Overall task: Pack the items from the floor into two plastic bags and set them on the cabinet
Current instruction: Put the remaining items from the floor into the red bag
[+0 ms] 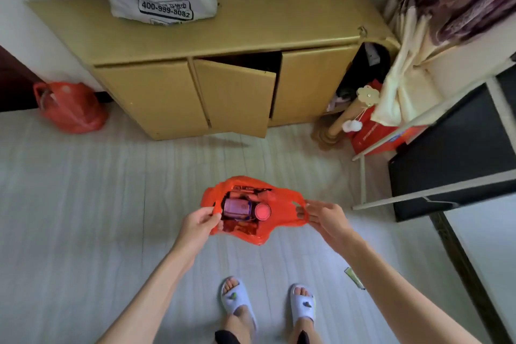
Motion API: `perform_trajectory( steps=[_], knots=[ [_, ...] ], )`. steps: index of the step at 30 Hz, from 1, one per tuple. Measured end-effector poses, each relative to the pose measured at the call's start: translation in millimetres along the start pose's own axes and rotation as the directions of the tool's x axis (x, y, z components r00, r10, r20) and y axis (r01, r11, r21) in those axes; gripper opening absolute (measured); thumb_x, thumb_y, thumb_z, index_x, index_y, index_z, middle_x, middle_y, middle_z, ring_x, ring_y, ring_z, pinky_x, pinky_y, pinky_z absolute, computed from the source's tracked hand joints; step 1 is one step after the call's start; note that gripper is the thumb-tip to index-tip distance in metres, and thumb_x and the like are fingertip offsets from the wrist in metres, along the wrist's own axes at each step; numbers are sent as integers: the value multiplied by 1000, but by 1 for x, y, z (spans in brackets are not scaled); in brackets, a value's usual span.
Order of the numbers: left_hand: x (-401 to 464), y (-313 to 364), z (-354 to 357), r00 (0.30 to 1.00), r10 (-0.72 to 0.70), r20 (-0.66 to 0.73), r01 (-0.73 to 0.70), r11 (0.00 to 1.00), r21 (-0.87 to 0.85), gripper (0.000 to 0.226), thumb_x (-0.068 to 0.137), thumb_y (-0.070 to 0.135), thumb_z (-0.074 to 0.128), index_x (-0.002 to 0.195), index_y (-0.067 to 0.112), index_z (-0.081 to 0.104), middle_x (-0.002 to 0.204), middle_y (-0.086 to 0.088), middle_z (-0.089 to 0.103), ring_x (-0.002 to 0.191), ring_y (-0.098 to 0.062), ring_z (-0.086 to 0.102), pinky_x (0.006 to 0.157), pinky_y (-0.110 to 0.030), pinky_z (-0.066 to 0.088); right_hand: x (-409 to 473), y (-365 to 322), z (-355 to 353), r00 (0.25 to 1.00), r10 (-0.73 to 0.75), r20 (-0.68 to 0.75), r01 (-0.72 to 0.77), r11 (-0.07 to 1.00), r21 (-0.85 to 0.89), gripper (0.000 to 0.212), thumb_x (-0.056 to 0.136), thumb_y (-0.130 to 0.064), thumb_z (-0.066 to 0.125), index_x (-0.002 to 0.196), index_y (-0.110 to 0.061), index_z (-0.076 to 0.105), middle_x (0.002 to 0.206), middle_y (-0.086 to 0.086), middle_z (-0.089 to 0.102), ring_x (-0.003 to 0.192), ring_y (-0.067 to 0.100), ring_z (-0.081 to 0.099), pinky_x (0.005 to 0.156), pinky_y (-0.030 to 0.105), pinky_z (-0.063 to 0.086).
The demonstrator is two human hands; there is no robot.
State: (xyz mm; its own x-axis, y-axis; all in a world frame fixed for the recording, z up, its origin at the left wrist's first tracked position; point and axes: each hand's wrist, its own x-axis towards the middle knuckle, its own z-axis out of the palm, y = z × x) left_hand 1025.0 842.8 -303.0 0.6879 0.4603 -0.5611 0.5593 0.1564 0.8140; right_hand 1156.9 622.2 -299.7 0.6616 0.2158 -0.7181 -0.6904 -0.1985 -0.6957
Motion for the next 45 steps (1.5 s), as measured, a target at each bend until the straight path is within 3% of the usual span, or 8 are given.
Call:
perform_trajectory(
  steps=[5,11,17,23,32,37,41,45],
  knots=[
    [50,-55,79,998,-50,-26,51,998,37,23,90,-3,50,78,16,58,71,-5,61,67,-16,55,62,-19,43,59,60,-63,996,38,-83,-37,999,5,23,86,10,46,104,15,59,112,41,56,91,36,59,84,40,47],
    [123,-132,211,992,-97,-81,98,995,11,8,90,-1,50,91,3,57,70,-8,57,63,-17,51,63,-30,41,168,115,-168,997,77,-23,-76,996,44,26,91,7,38,106,12,59,93,13,62,76,16,59,69,16,49],
    [163,-202,320,994,-89,-60,88,996,-13,10,90,0,50,96,-1,59,69,-8,58,48,0,56,50,-19,43,230,164,-274,997,30,-77,-25,998,57,26,93,1,42,82,-10,62,88,7,66,83,15,62,75,20,51],
    [164,-245,390,997,-56,51,52,996,66,14,89,4,54,80,10,63,75,-7,63,70,-11,58,67,-14,46,248,215,-360,956,-1,-292,32,994,101,21,92,-6,49,108,-2,62,91,10,67,84,19,62,88,30,47],
    [191,-280,458,998,5,57,-9,998,60,20,90,7,55,78,21,63,67,5,66,60,-1,62,56,-3,44,283,285,-399,873,-81,-482,180,970,162,20,93,-9,47,92,-19,64,83,4,67,86,17,61,87,32,47],
    [193,-321,471,988,-38,152,24,995,93,12,90,6,54,97,9,64,78,-3,67,58,4,63,53,-4,45,296,365,-402,781,54,-623,145,954,264,26,96,-14,36,108,-15,59,110,6,62,103,17,56,98,36,44],
    [204,-360,471,989,-36,147,29,998,49,12,89,7,55,90,13,65,63,4,71,59,-3,65,60,-12,53,312,471,-405,841,98,-532,-260,936,-238,37,93,-11,41,128,-5,50,133,13,53,119,27,51,99,30,36],
    [220,-399,463,987,54,152,-66,995,73,13,87,9,56,84,18,65,62,7,71,58,-3,64,63,-12,53,334,552,-413,891,41,-453,-331,741,-584,41,90,-9,51,130,-1,47,129,23,52,118,36,49,98,34,34]
  ],
)
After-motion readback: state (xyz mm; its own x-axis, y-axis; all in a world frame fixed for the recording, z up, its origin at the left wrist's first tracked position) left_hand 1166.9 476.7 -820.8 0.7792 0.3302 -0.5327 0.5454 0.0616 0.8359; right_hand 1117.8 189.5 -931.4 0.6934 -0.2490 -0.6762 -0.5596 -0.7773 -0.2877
